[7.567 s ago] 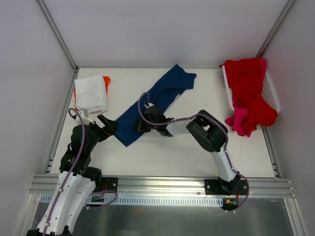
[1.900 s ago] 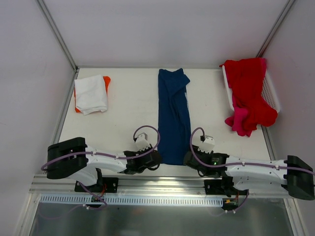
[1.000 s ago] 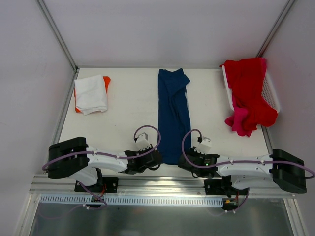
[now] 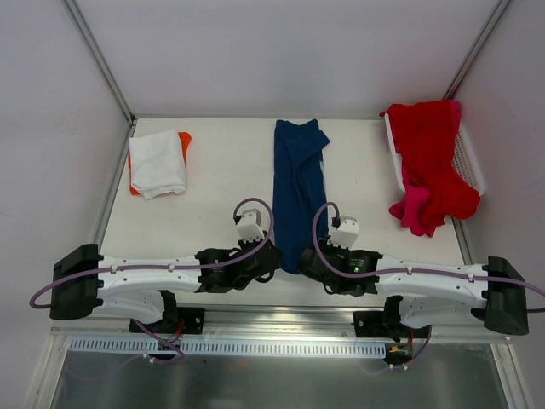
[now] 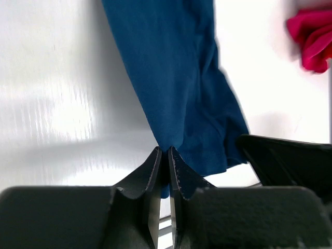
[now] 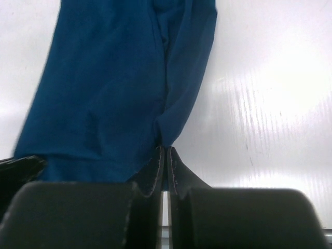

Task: Fold and stack the t-shirts
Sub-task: Fold the tshirt

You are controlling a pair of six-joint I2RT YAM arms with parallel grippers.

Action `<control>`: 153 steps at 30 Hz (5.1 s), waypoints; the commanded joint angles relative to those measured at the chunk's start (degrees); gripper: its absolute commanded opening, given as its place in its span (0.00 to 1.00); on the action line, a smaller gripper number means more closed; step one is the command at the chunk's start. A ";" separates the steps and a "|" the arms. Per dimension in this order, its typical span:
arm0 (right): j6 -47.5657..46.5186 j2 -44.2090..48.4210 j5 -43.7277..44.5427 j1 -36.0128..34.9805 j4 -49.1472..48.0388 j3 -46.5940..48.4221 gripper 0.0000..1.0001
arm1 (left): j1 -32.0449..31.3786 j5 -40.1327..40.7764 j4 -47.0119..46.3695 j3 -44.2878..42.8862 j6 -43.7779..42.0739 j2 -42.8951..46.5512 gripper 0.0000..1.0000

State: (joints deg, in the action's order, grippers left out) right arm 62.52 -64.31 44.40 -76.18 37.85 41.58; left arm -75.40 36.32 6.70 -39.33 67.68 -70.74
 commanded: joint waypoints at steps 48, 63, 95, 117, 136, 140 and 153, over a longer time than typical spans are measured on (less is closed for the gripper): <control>-23.85 -10.84 -14.34 25.82 -9.02 5.53 0.00 | 4.47 -14.17 -22.69 14.81 5.89 -1.24 0.78; -21.74 -9.60 -14.34 25.73 -10.51 0.25 0.01 | 3.06 -15.40 -25.51 12.35 6.15 -6.51 0.62; -21.57 -10.66 -15.31 25.65 -10.52 0.16 0.00 | 2.97 -14.78 -14.53 4.00 -1.06 -10.74 0.00; -30.70 -15.30 -13.46 26.70 -5.06 20.37 0.00 | 6.74 -0.81 -2.74 -7.60 -22.48 1.74 0.00; -36.94 -29.46 -18.03 36.36 -8.49 29.17 0.01 | 25.73 -10.56 -12.23 -9.26 -32.26 -9.14 0.00; -37.65 -31.83 -20.14 38.56 -9.90 30.66 0.00 | 27.84 -13.45 -14.43 -10.85 -33.40 -13.01 0.00; -40.46 -42.20 -23.92 42.52 -10.42 41.99 0.00 | 36.19 -20.76 -20.94 -21.13 -39.20 -25.23 0.00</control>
State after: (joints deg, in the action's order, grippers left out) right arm 24.03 -105.34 21.67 -34.35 27.97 79.53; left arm -40.42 18.00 -10.92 -56.62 31.79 -94.61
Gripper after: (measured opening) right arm 0.019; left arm 0.010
